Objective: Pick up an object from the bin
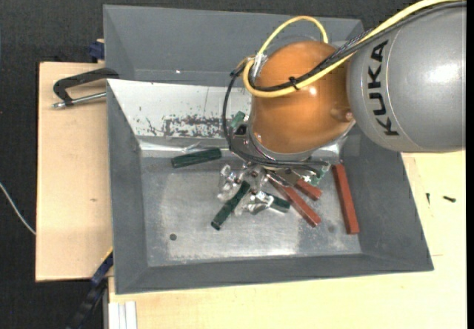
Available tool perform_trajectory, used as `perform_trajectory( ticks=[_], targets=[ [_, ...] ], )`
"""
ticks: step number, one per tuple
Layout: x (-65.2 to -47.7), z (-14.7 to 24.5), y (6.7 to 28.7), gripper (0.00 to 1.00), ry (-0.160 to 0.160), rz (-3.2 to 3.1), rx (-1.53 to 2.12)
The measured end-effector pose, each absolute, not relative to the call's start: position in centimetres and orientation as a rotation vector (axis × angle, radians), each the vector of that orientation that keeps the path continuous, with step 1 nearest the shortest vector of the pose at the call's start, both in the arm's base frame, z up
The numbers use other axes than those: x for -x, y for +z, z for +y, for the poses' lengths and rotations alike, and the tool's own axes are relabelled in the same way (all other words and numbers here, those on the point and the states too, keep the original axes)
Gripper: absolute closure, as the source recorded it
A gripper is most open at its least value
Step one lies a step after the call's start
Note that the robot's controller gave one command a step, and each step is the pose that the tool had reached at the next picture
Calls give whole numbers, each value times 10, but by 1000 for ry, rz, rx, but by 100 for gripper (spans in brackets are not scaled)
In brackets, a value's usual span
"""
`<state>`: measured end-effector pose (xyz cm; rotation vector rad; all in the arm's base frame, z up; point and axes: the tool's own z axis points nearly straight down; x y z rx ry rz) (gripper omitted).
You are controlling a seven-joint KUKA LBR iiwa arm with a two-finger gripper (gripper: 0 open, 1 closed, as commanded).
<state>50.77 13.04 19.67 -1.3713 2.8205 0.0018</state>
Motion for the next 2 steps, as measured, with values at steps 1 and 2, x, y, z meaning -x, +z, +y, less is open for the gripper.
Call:
perform_trajectory(
  ticks=[1, 2],
  targets=[
    [-508, 130, 197, 100, 2, 2821, 1371],
    [-508, 126, 212, 100, 5, 2760, 1502]
  ],
)
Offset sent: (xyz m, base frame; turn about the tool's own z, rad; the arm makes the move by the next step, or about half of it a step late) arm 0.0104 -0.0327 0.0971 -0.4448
